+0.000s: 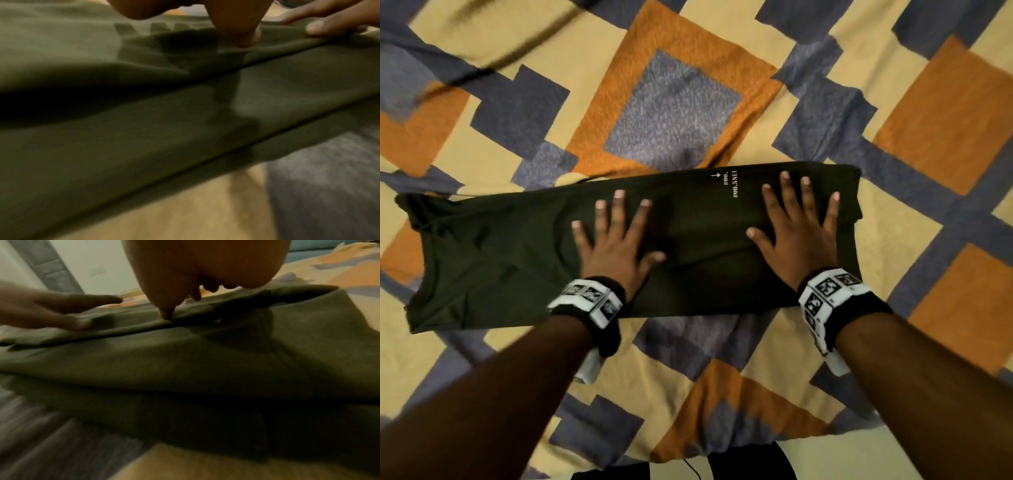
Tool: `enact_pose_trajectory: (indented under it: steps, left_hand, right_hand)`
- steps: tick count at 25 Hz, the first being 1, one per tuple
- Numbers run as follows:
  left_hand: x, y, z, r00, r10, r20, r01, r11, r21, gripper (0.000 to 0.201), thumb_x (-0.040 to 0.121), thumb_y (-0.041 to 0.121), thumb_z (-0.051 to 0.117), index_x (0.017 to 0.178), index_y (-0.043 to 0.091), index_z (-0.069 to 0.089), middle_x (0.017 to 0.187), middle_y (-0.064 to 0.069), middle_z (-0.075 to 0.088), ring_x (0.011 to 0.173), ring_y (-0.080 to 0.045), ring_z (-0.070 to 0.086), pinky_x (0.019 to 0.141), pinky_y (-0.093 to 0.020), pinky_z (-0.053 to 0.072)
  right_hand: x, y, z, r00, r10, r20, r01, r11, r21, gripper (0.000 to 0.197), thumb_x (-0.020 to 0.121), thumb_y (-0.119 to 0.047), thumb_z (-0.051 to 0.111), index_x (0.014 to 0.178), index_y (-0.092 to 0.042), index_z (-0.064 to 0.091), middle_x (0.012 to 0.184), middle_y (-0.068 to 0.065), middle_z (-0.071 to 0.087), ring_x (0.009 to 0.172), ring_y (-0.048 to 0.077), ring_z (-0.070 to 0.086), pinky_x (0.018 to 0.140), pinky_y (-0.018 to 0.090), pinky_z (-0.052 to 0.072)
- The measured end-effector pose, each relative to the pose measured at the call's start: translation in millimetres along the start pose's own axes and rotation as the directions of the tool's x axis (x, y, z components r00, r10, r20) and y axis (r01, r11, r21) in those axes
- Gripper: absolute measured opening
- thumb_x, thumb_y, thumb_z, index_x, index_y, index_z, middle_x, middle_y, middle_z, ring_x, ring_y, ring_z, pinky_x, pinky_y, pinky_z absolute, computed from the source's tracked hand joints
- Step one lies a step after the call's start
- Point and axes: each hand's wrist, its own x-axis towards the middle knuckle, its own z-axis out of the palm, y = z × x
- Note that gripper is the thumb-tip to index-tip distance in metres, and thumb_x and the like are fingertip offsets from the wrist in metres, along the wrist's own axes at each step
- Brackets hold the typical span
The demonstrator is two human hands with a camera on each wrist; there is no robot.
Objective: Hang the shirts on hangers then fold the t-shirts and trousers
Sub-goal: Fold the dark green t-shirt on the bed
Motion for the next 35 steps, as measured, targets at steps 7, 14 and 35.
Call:
enact_pose_trajectory:
  steps: [7,14,35]
  left_hand:
    - [17.7,35.4,20.1,0.994,0.105,0.010,-0.104,0.992,-0.078,0.080,0.079,0.080,0.031,0.140,0.056,-0.015,0.156,0.018,-0.016,0.146,-0.021,-0.014,0.110,-0.061,-0.008]
    - [-3.4,-79.9,4.9,0.987,-0.143,0.078,0.149,0.986,-0.078,0.102,0.063,0.089,0.040,0.139,0.056,-0.019,0.155,0.015,-0.022,0.145,-0.023,-0.018,0.107,-0.067,-0.010]
    - [11.3,-287.6,-10.0,0.990,-0.107,0.095,0.126,0.965,-0.228,0.098,0.074,0.078,0.047,0.139,0.052,-0.022,0.154,0.019,-0.022,0.144,-0.019,-0.019,0.109,-0.066,-0.008]
  right_hand:
    - [26.6,-22.8,12.8,0.992,-0.091,0.093,0.092,0.996,-0.007,0.100,0.069,-0.089,0.035,0.149,-0.045,-0.004,0.161,-0.010,-0.007,0.148,0.027,-0.003,0.114,0.059,-0.003]
    - [19.9,-83.2,-3.7,0.984,-0.128,0.124,0.139,0.987,-0.082,0.103,0.071,-0.090,0.026,0.152,-0.033,-0.003,0.162,0.000,-0.006,0.147,0.034,-0.003,0.112,0.062,-0.005]
    - [15.5,-278.8,42.0,0.939,-0.269,0.213,0.293,0.952,-0.089,0.130,0.050,-0.093,0.049,0.145,-0.042,-0.024,0.157,-0.006,-0.025,0.145,0.031,-0.020,0.104,0.070,-0.011]
